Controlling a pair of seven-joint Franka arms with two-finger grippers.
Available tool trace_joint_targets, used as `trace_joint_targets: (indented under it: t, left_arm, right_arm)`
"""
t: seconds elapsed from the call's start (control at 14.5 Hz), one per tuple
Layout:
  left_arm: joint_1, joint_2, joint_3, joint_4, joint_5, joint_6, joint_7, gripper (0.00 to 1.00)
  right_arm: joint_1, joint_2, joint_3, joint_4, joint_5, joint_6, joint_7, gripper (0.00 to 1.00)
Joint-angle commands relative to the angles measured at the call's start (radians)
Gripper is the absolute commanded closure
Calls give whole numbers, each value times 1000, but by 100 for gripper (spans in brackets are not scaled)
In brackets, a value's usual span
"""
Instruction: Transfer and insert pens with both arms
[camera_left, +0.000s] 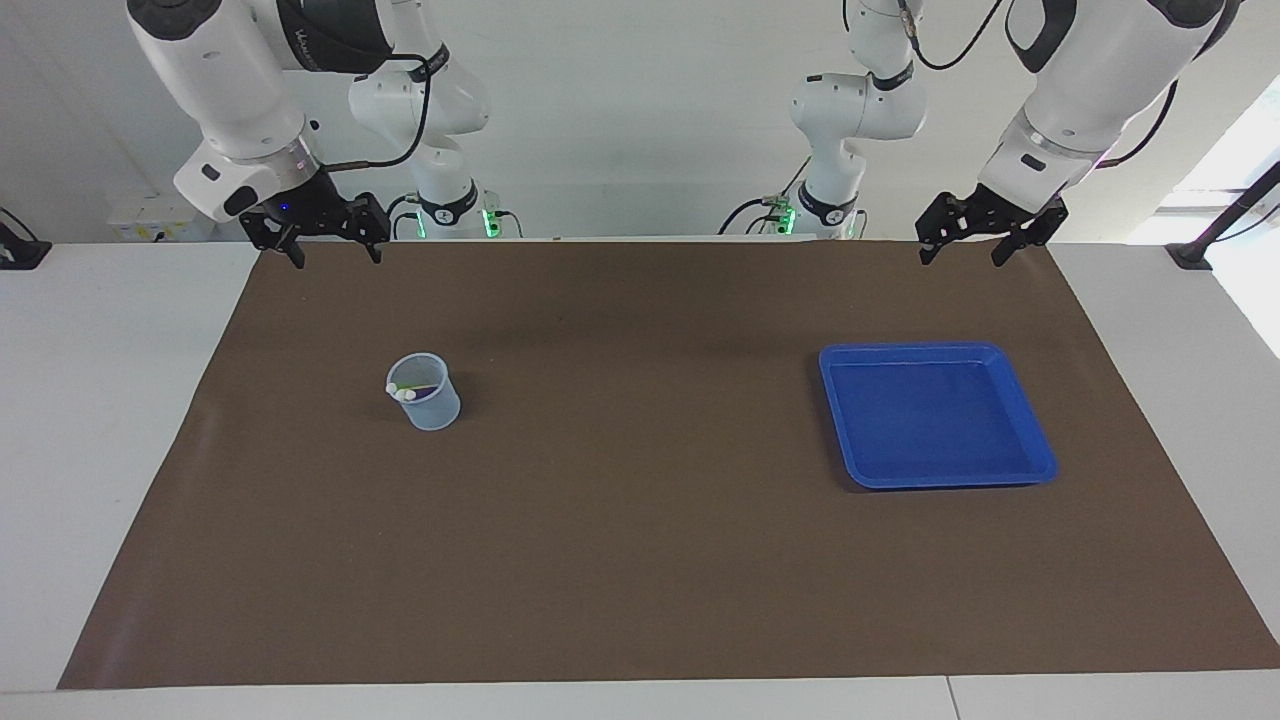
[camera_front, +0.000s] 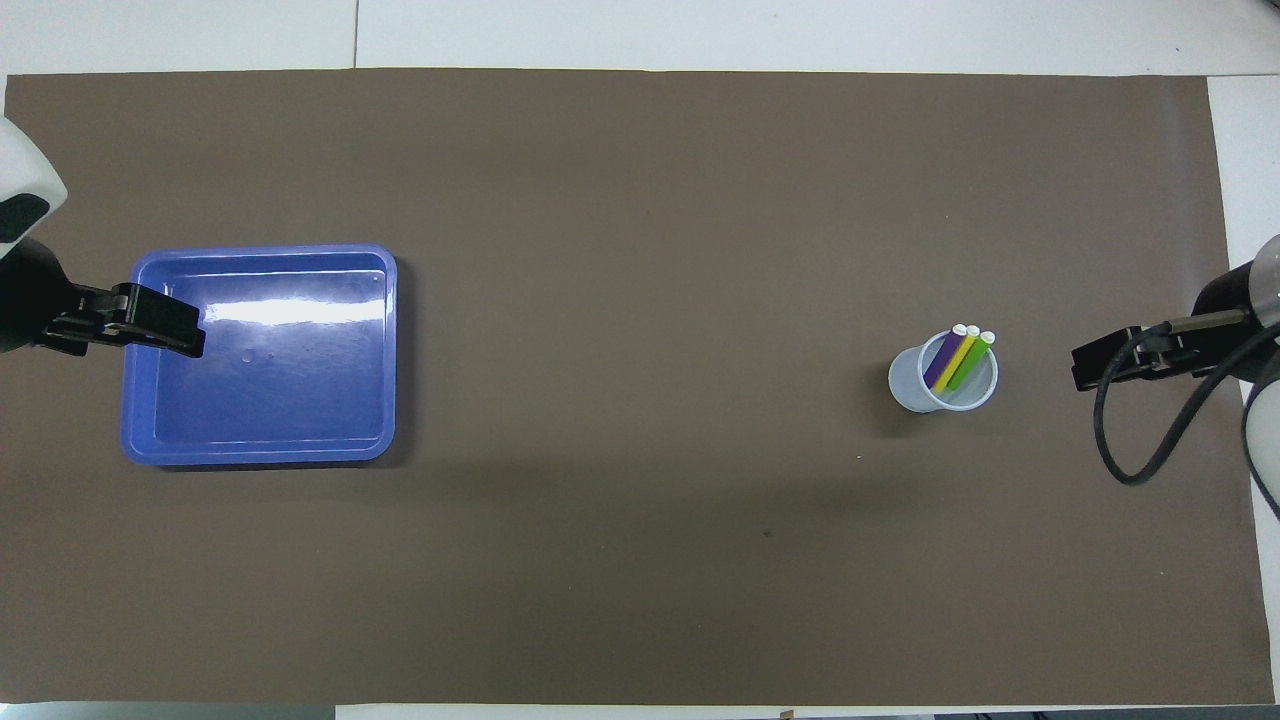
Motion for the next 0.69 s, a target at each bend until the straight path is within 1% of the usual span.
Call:
trace_joint_targets:
  t: [0.0, 0.62]
  left_arm:
    - [3, -4, -1, 1, -5, -12, -4, 0]
    - [5, -7, -1, 1, -5, -9, -4, 0]
  right_arm:
    - [-10, 29, 11, 42, -33, -6, 15, 0]
    - [-15, 43, 12, 70, -31, -6, 18, 0]
